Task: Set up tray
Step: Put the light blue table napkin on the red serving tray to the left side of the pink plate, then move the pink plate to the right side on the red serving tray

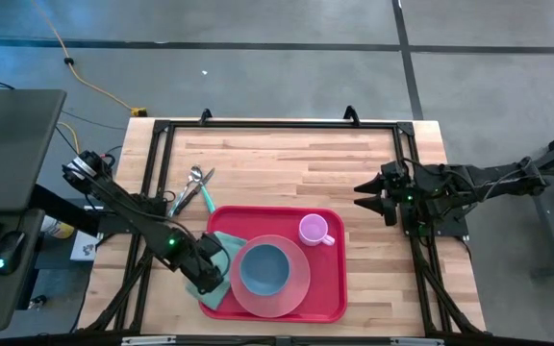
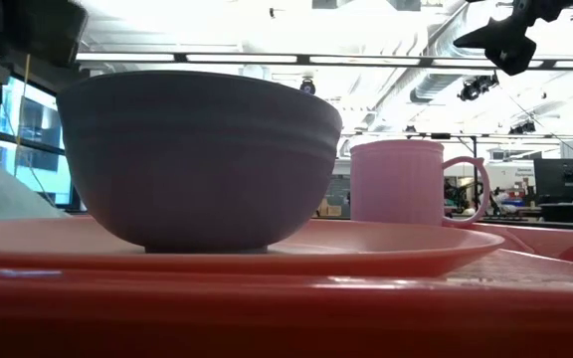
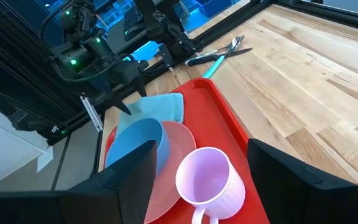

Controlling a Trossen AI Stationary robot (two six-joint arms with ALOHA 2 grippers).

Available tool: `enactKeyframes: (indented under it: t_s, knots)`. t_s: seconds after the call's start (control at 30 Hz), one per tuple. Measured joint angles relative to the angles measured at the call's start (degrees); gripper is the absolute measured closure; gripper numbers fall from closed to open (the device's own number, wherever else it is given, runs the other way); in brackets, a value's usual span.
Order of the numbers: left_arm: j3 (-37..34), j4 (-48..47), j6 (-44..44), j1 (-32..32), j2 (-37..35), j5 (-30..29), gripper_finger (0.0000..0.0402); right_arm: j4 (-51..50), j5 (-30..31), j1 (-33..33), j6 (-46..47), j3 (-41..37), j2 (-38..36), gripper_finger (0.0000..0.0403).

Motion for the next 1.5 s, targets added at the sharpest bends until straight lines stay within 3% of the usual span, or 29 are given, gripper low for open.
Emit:
enactKeyframes:
  t_s: [0.2, 0.6, 0.73, 0.83, 1.0, 1.17, 1.3, 1.5]
  knots:
    - [-0.02, -3.41, -0.71, 0.00, 2.12, 2.01, 0.0061, -2.08, 0.46, -0.01, 0.47, 0.00, 0.00, 0.0171]
    - [4.96, -12.86, 3.94, 1.31, -2.50, -3.56, 0.0044, -2.21, 0.37, -0.01, 0.64, 0.00, 0.00, 0.0171]
    - [8.34, -18.96, 3.97, 1.55, -3.46, -11.69, 0.0042, -2.07, 1.54, 0.00, 1.21, 0.00, 0.53, 0.0171]
    - [11.43, -23.61, 3.93, 2.24, -5.06, -21.00, 0.0041, -1.75, 1.34, -0.12, 2.76, 0.00, 1.94, 0.0171]
    - [16.63, -27.51, 8.38, 2.63, -6.52, -35.64, 0.0041, 5.70, -4.80, -0.15, 6.80, -0.02, 7.48, 0.0171]
    - [19.78, -30.42, 14.89, 4.54, -6.51, -37.64, 0.0041, 12.98, -7.74, 2.72, 7.95, 3.89, 16.34, 0.0171]
    - [20.00, -30.92, 19.30, 5.76, -6.52, -36.62, 0.0041, 0.90, -6.31, 4.60, 5.63, 15.29, 24.30, 0.0171]
    - [20.02, -34.24, 22.26, 5.73, -6.80, -36.61, 0.0041, -32.56, -4.27, 6.80, 8.48, 36.05, 37.61, 0.0171]
